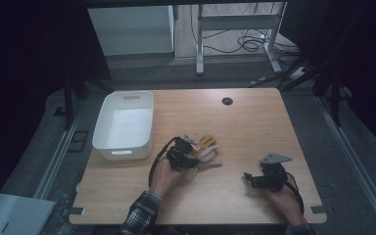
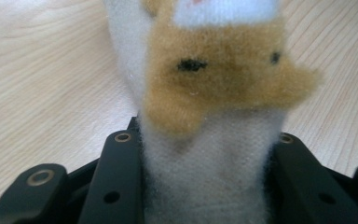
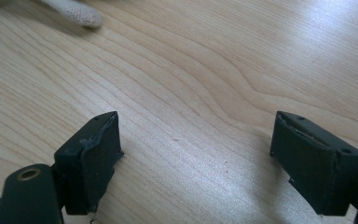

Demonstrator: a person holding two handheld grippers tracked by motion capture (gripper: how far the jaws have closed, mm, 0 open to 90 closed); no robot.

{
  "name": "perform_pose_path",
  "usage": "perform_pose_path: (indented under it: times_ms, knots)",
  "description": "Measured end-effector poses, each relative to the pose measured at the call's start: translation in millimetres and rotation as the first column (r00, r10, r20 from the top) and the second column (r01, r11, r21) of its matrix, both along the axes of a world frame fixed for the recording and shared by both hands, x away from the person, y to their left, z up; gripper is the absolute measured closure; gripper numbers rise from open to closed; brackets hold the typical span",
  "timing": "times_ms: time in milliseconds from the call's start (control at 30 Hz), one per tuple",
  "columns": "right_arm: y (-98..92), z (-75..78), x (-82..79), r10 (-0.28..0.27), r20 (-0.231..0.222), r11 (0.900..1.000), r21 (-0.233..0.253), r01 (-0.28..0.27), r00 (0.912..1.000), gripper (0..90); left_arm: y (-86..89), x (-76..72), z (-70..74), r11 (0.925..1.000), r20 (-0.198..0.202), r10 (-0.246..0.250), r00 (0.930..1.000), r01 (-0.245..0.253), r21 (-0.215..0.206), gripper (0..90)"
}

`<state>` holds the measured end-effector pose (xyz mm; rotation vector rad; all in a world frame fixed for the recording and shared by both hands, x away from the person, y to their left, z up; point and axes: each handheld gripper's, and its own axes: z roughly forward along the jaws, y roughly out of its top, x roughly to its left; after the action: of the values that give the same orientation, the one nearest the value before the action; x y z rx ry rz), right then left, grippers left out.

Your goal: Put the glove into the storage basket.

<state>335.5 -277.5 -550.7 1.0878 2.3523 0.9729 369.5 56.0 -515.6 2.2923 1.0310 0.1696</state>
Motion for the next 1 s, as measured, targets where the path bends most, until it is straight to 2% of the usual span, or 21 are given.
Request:
perform_pose_path:
  times_ms: [200, 1000]
  knots:
    - [0.0, 0.0, 0.0, 0.0, 0.001, 1.0, 0.0, 0.0, 1.0, 16.3, 8.2, 1.3, 10.7, 0.9999, 0.002, 0.005, 1.0, -0.005, -0.014, 65.4]
    - [0.0, -0.1, 0.1, 0.001, 0.002, 1.0, 0.0, -0.001, 1.0, 16.3, 49.8, 22.2, 53.5, 0.9959, 0.029, 0.091, 0.9955, -0.09, -0.009, 66.8]
